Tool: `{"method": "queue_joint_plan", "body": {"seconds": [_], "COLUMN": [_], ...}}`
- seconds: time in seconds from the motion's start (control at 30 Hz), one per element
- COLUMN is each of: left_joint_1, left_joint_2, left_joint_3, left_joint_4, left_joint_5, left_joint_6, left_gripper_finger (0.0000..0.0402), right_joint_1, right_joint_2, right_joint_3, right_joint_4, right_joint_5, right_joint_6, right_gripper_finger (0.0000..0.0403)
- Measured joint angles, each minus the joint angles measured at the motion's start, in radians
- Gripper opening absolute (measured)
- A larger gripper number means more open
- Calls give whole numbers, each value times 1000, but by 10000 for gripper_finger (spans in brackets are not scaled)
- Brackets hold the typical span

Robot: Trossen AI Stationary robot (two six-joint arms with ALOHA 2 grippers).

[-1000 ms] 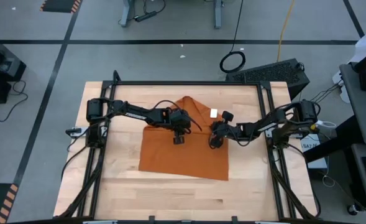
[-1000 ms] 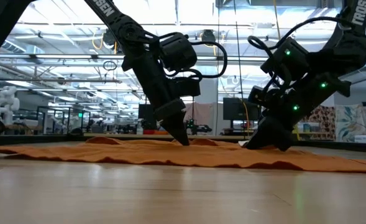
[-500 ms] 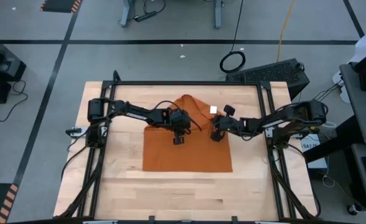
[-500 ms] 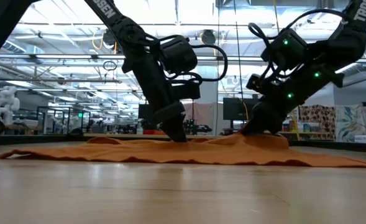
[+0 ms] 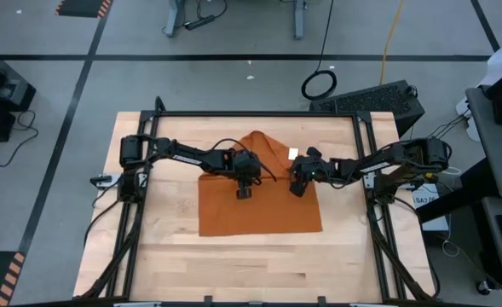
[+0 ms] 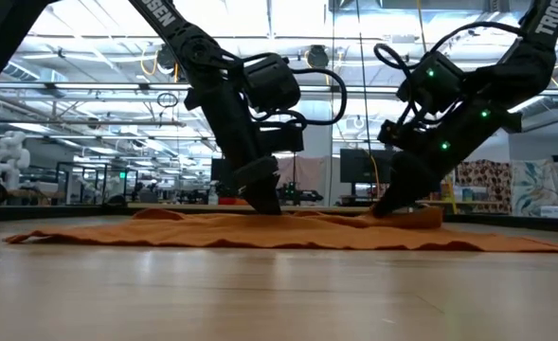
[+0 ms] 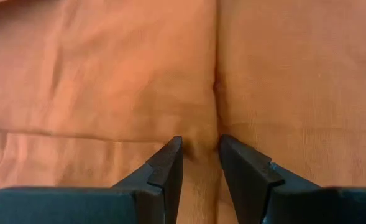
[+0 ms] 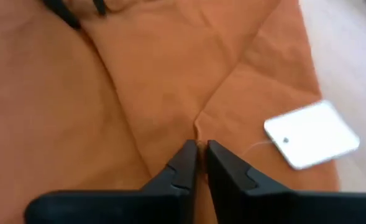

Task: Roll towel into tight, uniform cylinder
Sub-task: Fold the brown towel

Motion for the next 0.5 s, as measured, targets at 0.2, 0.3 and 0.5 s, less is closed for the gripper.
{"method": "queue_joint_plan", "body": {"seconds": [0.2,0.3,0.5], "left_joint_1": [-9,-14,-16], "left_joint_2": [-2,-2,-2], "left_joint_3": [2,1,0], "left_joint_4": [-52,-50,-50], "left_joint_5": [-1,-4,-4], "left_joint_6": [29,43,43], "left_gripper_finger": [115,115,115], "right_joint_1": [25,27,27], "right_joint_2": [0,0,1], "right_joint_3": [0,0,0], "right_joint_4": [2,41,58], "right_joint_5": [23,31,32], "right_joint_6": [23,-6,-65], "right_gripper_finger": [63,76,109]}}
